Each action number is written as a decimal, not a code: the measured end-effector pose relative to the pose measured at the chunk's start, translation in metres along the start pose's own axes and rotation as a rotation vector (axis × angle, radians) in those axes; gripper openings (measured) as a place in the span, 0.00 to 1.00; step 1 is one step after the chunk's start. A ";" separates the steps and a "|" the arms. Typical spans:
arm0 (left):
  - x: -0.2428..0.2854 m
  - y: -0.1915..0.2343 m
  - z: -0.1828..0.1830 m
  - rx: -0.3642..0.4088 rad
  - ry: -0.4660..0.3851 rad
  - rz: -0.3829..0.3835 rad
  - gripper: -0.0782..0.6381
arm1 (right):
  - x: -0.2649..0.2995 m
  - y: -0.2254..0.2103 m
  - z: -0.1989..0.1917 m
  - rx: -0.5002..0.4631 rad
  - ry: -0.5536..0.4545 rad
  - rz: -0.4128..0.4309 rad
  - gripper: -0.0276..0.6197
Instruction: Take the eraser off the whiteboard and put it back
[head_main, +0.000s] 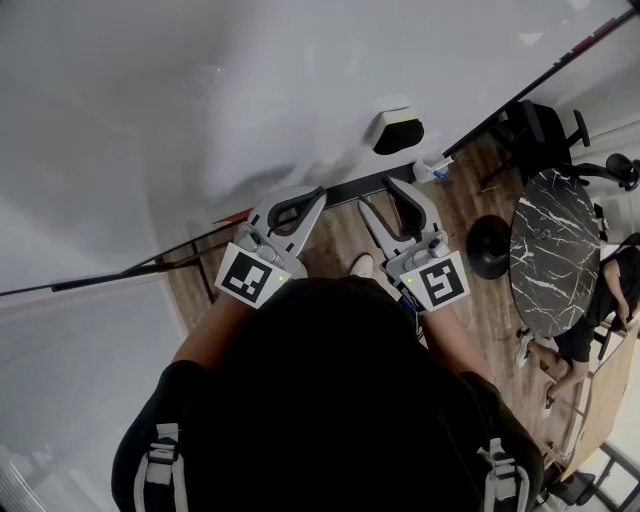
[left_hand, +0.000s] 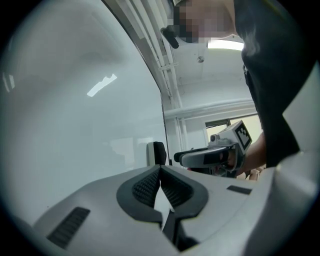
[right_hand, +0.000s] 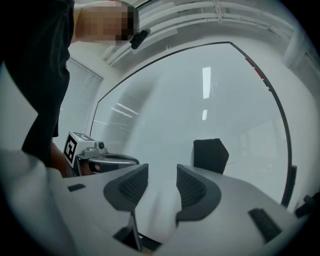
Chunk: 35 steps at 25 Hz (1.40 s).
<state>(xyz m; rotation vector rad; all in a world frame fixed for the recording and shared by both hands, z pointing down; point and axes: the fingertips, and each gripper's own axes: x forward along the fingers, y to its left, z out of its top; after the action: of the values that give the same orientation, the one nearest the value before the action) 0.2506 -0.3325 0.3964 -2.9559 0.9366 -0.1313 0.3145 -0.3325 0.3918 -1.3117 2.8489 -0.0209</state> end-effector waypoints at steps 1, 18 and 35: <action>-0.001 0.000 -0.001 -0.002 0.000 0.002 0.12 | -0.001 0.001 -0.003 0.001 0.006 0.004 0.29; -0.012 -0.001 -0.006 -0.018 0.010 0.021 0.12 | 0.005 0.019 -0.002 0.035 -0.005 0.050 0.05; -0.006 0.010 -0.010 -0.030 0.007 0.013 0.12 | 0.015 0.013 -0.006 0.026 0.004 0.046 0.05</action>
<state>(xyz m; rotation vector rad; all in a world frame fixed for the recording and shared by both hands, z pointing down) 0.2391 -0.3373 0.4051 -2.9778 0.9664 -0.1277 0.2947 -0.3351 0.3975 -1.2425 2.8712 -0.0610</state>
